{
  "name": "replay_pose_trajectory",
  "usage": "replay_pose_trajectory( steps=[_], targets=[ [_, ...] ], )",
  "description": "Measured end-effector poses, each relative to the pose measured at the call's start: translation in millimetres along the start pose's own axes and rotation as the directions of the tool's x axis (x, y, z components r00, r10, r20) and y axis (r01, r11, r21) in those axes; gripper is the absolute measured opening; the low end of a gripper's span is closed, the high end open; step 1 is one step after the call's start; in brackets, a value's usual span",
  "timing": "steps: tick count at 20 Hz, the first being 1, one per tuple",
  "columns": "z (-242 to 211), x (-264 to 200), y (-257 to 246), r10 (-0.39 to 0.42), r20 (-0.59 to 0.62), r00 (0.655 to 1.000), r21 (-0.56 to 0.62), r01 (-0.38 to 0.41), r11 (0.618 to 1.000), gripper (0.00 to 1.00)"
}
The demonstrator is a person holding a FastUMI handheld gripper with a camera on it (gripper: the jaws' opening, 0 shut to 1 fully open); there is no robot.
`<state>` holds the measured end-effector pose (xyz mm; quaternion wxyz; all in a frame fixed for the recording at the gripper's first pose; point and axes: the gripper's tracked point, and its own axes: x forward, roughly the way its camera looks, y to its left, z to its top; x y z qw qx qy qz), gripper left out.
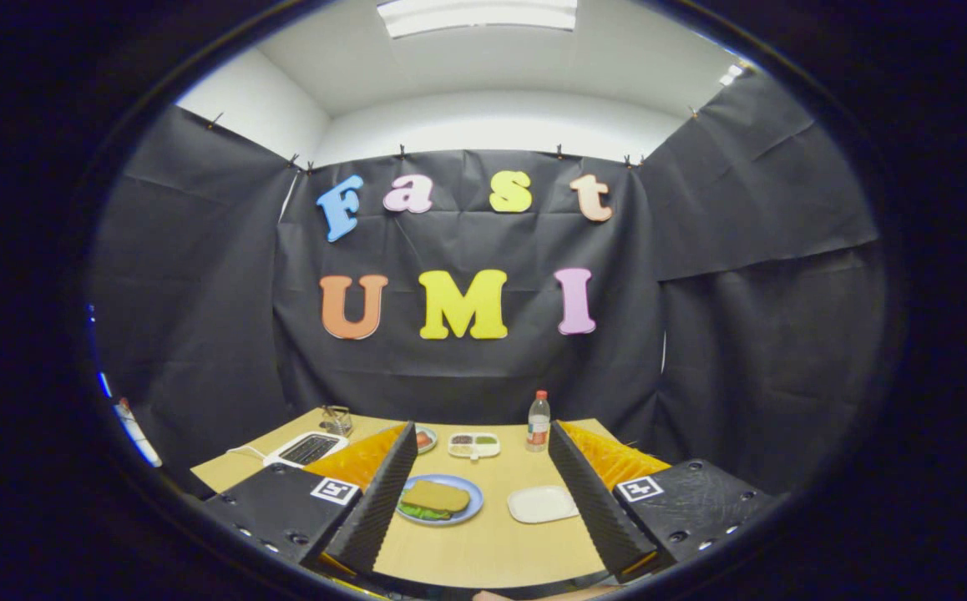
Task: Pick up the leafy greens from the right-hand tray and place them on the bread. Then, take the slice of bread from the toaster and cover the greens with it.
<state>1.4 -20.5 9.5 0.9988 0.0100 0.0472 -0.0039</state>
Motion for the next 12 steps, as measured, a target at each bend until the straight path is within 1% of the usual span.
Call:
replay_pose_trajectory(
  steps=[4,6,12],
  targets=[
    [0,1,4,0.021,0.010,1.000,-0.024,-0.021,1.000,0.96],
    [1,-2,6,0.019,0.015,1.000,-0.032,-0.019,0.999,0.96],
    [-10,6,1,0.013,-0.005,1.000,0.004,-0.013,1.000,0.96]
  ],
)
